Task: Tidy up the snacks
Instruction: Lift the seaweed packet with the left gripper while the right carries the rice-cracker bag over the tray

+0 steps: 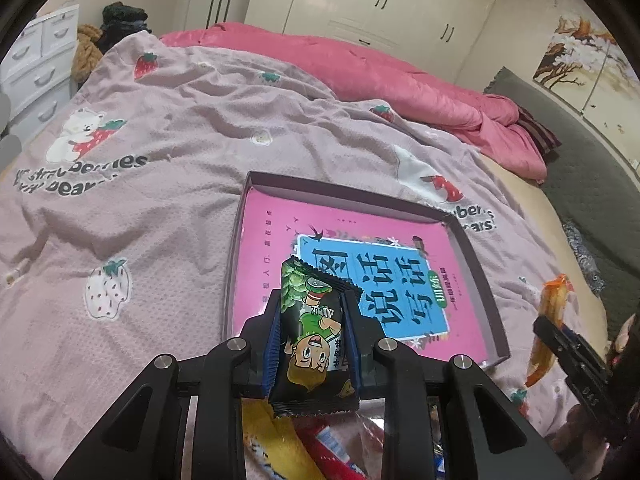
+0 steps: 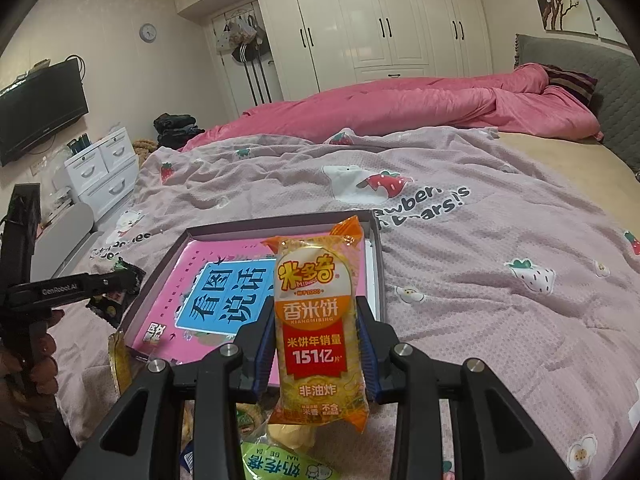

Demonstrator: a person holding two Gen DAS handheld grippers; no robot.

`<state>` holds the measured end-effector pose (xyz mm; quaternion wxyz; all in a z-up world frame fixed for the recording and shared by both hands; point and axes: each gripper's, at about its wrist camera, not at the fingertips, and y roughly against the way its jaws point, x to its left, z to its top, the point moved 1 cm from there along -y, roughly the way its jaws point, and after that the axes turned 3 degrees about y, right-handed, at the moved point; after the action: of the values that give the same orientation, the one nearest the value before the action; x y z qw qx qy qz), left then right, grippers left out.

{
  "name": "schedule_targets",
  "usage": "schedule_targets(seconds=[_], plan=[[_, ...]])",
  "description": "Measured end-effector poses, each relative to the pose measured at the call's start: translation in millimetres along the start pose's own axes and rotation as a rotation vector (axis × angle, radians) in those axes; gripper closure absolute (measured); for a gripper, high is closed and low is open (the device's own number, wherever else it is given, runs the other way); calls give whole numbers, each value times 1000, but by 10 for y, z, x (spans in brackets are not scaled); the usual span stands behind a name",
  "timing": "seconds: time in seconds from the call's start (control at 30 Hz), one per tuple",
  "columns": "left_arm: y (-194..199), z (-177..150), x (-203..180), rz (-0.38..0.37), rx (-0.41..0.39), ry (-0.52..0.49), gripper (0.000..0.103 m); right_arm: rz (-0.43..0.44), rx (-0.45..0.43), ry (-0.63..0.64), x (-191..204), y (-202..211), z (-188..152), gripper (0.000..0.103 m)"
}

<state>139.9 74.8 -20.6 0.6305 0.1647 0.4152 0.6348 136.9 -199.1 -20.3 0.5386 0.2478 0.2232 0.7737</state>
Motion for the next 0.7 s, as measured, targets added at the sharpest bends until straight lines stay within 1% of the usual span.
schedule_targets(seconds=[0.3, 0.5, 0.7], plan=[[-253, 9, -67, 14, 14, -6, 75, -6, 4, 0, -16, -111, 34, 66], [-407, -39, -42, 22, 47, -3, 75, -9, 2, -3, -38, -175, 55, 66], [-483, -67, -19, 20, 60, -4, 75, -9, 2, 6, -33, -246, 74, 66]])
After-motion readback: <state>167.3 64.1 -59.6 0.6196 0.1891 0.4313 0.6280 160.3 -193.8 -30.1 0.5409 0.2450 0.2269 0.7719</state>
